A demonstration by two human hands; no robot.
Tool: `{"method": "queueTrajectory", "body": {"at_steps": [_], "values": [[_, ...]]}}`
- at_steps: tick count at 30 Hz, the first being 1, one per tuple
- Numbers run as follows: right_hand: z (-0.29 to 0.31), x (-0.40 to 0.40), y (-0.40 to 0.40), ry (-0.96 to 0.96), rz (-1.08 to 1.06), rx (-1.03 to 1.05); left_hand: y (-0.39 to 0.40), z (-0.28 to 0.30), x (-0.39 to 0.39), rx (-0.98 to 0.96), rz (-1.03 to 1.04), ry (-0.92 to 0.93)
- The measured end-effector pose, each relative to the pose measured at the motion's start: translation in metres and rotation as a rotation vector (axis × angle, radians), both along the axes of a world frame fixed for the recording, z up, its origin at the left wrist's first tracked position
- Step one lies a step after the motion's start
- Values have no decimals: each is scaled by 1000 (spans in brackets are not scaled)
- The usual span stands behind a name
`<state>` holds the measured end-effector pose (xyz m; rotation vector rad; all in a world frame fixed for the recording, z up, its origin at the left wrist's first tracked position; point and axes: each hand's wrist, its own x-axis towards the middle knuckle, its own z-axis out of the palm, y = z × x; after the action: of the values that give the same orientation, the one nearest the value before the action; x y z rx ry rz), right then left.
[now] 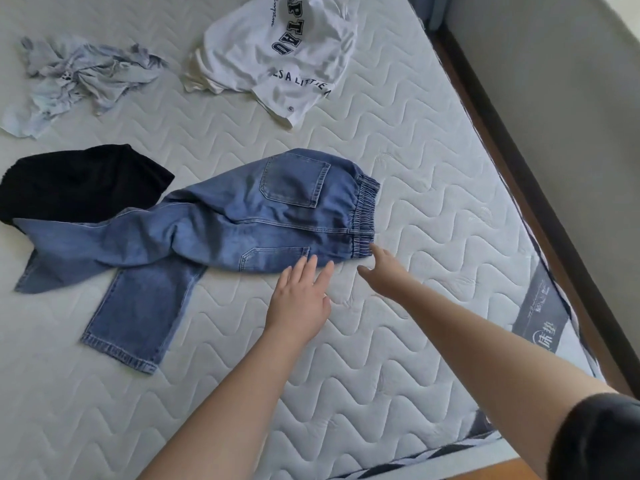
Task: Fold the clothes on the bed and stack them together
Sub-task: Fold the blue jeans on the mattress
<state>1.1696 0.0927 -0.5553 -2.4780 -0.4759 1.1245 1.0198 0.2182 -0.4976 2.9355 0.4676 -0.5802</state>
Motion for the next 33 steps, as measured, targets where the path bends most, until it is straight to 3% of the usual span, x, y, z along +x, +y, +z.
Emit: {"method": "queueTrajectory", "body": {"at_steps": [6, 10, 13, 16, 22, 29, 33], "values": [[-49, 23, 12, 73, -299, 202, 12, -27, -3, -56, 50, -22], [-65, 31, 30, 229, -486, 358, 23, -41, -16, -71, 71, 4], [-70, 31, 40, 285, -620, 302, 29, -44, -28, -78, 111, 11], [-71, 29, 46, 393, -559, 191, 29, -45, -37, -107, 152, 11], [-34, 19, 34, 499, -518, 351, 22, -35, -40, -181, 228, -28], [66, -23, -4, 662, -321, 541, -5, 6, -30, -175, 221, -266], [121, -44, -29, 671, -247, 615, -17, 40, -36, -255, 300, -582]]}}
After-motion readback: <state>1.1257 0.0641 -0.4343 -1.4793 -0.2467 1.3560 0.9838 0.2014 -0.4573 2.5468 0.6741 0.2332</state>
